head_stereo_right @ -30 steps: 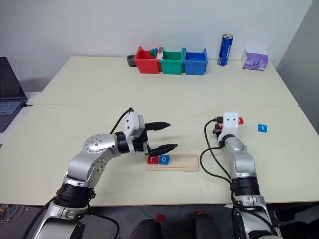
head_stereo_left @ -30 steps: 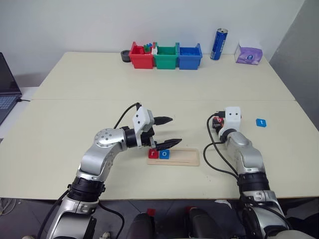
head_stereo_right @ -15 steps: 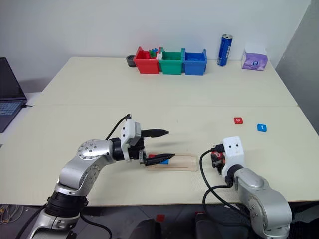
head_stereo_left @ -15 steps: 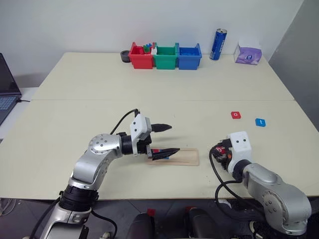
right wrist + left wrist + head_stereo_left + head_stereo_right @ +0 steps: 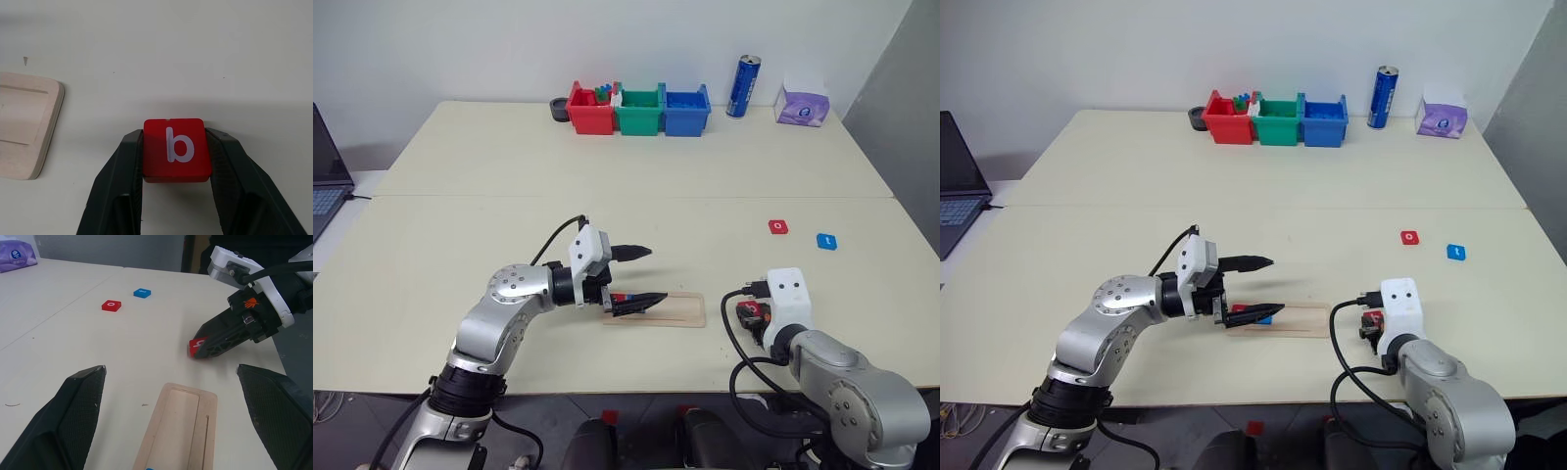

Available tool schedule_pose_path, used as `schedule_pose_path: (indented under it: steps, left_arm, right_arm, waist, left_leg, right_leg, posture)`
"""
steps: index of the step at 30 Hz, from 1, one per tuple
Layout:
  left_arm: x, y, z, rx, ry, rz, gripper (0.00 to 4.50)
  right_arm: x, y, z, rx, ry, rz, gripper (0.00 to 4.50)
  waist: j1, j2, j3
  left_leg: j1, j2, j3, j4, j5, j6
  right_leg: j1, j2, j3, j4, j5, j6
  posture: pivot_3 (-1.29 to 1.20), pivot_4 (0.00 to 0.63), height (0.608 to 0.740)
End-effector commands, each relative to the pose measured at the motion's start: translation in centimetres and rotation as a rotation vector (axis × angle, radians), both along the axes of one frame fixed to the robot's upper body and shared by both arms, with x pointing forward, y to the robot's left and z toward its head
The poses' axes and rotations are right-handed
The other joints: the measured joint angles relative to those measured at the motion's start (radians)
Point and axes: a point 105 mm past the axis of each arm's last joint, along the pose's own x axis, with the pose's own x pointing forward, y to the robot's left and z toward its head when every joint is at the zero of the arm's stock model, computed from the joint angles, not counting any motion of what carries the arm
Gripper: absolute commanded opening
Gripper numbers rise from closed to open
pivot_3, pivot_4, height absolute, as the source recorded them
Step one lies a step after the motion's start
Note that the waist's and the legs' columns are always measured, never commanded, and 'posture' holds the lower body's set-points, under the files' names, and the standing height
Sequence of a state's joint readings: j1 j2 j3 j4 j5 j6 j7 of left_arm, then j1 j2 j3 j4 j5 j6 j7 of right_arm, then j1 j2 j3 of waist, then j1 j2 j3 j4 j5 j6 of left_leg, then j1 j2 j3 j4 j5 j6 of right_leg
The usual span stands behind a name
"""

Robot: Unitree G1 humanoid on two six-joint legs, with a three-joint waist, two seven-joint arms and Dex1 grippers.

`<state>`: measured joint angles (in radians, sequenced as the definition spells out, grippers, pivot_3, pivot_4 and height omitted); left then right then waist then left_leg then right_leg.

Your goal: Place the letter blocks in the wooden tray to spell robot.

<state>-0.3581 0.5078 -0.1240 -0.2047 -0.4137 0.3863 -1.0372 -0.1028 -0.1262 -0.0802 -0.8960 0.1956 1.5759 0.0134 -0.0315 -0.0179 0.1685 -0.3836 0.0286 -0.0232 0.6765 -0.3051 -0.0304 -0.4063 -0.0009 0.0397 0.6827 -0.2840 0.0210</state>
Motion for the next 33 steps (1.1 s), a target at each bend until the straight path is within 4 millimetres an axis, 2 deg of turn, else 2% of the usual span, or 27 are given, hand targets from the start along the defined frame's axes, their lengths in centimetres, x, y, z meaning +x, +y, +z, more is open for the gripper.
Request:
schedule_pose_path:
  steps: [1,5,6,8,10,13,15,16,18,21,25,30,33]
  left_arm:
    - [-0.6,-0.5,1.0,-0.012,-0.042,-0.031,4.50]
    - [-0.6,-0.5,0.9,-0.014,-0.041,-0.030,4.50]
    - [-0.6,-0.5,0.9,-0.014,-0.041,-0.030,4.50]
    - [-0.6,-0.5,0.9,-0.015,-0.040,-0.030,4.50]
    - [-0.6,-0.5,0.8,-0.017,-0.039,-0.029,4.50]
    - [-0.5,-0.4,0.8,-0.019,-0.040,-0.025,4.50]
    - [-0.4,-0.4,0.8,-0.020,-0.041,-0.027,4.50]
    - [-0.5,-0.4,0.8,-0.022,-0.040,-0.032,4.50]
    - [-0.4,-0.5,0.8,-0.025,-0.038,-0.039,4.50]
    - [-0.3,-0.8,0.7,-0.024,-0.040,-0.052,4.50]
    - [-0.1,-1.1,0.8,-0.020,-0.052,-0.074,4.50]
    - [-0.2,-1.2,0.7,-0.011,-0.056,-0.090,4.50]
    - [-0.2,-1.1,0.7,-0.007,-0.059,-0.091,4.50]
  right_arm:
    - [0.0,-0.1,0.5,0.014,-0.027,-0.015,2.84]
    - [0.1,-0.4,0.9,0.010,-0.043,-0.017,4.24]
    - [0.1,-0.6,1.1,0.005,-0.049,-0.021,4.47]
    - [0.4,-0.8,1.9,0.000,-0.086,-0.022,4.47]
    - [1.0,-0.4,3.6,0.040,-0.153,0.000,4.47]
    - [2.5,0.3,7.1,0.127,-0.285,0.070,4.47]
    - [3.7,0.5,10.0,0.144,-0.395,0.211,4.47]
    - [3.8,0.8,11.5,0.125,-0.471,0.361,4.47]
    - [3.6,0.9,12.6,0.087,-0.537,0.565,4.47]
    - [2.8,0.1,10.6,0.033,-0.512,0.791,4.47]
    - [1.3,-0.6,5.2,-0.047,-0.373,1.096,4.47]
    - [1.8,-1.4,2.4,-0.079,-0.312,1.223,4.47]
    - [2.3,-2.2,1.4,-0.109,-0.279,1.259,4.47]
  waist:
    - [0.000,0.000,0.000]
    - [0.000,0.000,0.000]
    - [0.000,0.000,0.000]
    - [0.000,0.000,0.000]
    - [-0.001,0.000,0.000]
    - [-0.002,0.000,0.000]
    - [-0.001,0.000,0.000]
    - [-0.001,0.001,0.001]
    - [0.006,0.000,0.001]
    - [0.008,-0.001,0.001]
    - [0.004,-0.001,0.002]
    - [-0.005,-0.001,0.002]
    - [-0.001,-0.001,0.002]
  left_leg:
    - [0.000,0.000,0.000,0.000,0.000,0.000]
    - [0.000,0.000,0.000,0.000,0.000,0.000]
    - [0.000,0.000,0.000,0.000,0.000,0.000]
    - [0.000,0.000,0.000,0.000,0.000,0.000]
    - [0.000,0.000,0.000,0.000,0.000,0.000]
    - [0.000,0.000,0.000,0.000,0.000,0.000]
    - [0.000,0.000,0.000,0.000,0.000,0.000]
    - [0.000,0.000,-0.001,0.000,0.000,0.000]
    - [0.000,-0.002,0.000,0.000,0.000,0.000]
    - [-0.001,-0.002,0.000,0.000,-0.002,0.003]
    - [-0.001,-0.002,0.001,0.000,-0.003,0.004]
    - [0.002,-0.001,0.002,0.002,-0.002,0.004]
    - [0.002,0.000,0.001,0.002,-0.002,0.004]
  right_leg:
    - [0.000,0.000,0.000,0.000,0.000,0.000]
    - [0.000,0.000,0.000,0.000,0.000,0.000]
    - [0.000,0.000,0.000,0.000,0.000,0.000]
    - [0.000,0.000,0.000,0.000,0.000,0.000]
    - [0.000,0.000,0.000,0.000,0.000,0.000]
    - [0.000,0.000,0.000,0.000,0.000,0.000]
    - [0.000,0.000,0.000,0.000,0.000,0.000]
    - [0.000,0.000,-0.001,-0.001,0.000,0.000]
    - [0.001,-0.001,-0.001,-0.002,0.000,0.000]
    - [0.002,-0.002,-0.003,-0.004,-0.001,0.001]
    - [0.002,-0.002,-0.001,-0.004,-0.001,0.002]
    - [0.002,0.000,0.001,0.000,0.000,0.000]
    - [0.002,0.001,0.001,0.000,0.000,0.000]
  posture:
    - [0.00,0.150,0.740]
    - [0.00,0.150,0.740]
    - [0.00,0.150,0.740]
    - [0.00,0.150,0.740]
    - [0.00,0.150,0.740]
    - [0.00,0.150,0.740]
    - [0.00,0.150,0.740]
    - [0.00,0.150,0.740]
    - [0.00,0.150,0.740]
    - [0.00,0.150,0.740]
    - [0.00,0.150,0.740]
    - [0.00,0.150,0.740]
    - [0.00,0.150,0.740]
